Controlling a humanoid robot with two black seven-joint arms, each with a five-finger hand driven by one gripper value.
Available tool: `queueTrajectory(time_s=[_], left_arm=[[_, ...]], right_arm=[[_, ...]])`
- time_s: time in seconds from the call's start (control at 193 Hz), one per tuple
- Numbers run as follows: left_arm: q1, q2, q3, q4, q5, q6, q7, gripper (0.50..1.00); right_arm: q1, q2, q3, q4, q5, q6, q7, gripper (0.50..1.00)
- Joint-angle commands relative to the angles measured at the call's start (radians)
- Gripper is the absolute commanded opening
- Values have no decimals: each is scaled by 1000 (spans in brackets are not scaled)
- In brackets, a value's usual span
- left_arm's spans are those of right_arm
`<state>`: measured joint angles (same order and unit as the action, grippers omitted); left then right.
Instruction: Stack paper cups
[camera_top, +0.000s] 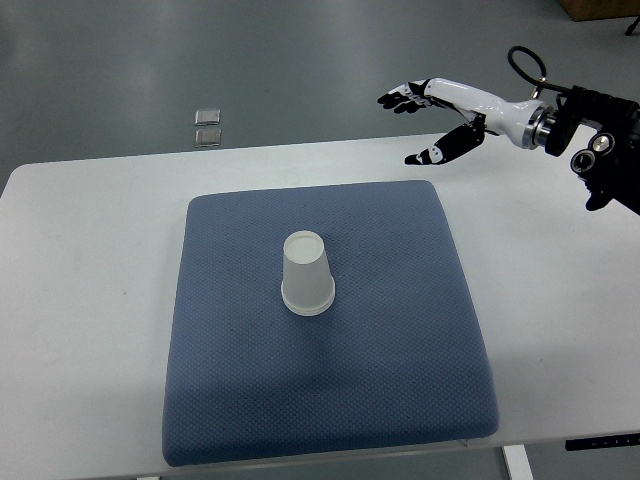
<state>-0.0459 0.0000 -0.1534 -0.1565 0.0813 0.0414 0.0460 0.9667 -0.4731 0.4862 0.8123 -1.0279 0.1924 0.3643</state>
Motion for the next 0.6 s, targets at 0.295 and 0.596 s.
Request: queueTrajectory(time_s=[0.295,0.596], left_arm=[[0,0,0,0,0,0,0,1000],[0,0,0,0,0,0,0,1000]], right_arm=[[-134,11,6,-55,514,-154,-47,866],[-158,37,8,-47,893,-186,-45,913]])
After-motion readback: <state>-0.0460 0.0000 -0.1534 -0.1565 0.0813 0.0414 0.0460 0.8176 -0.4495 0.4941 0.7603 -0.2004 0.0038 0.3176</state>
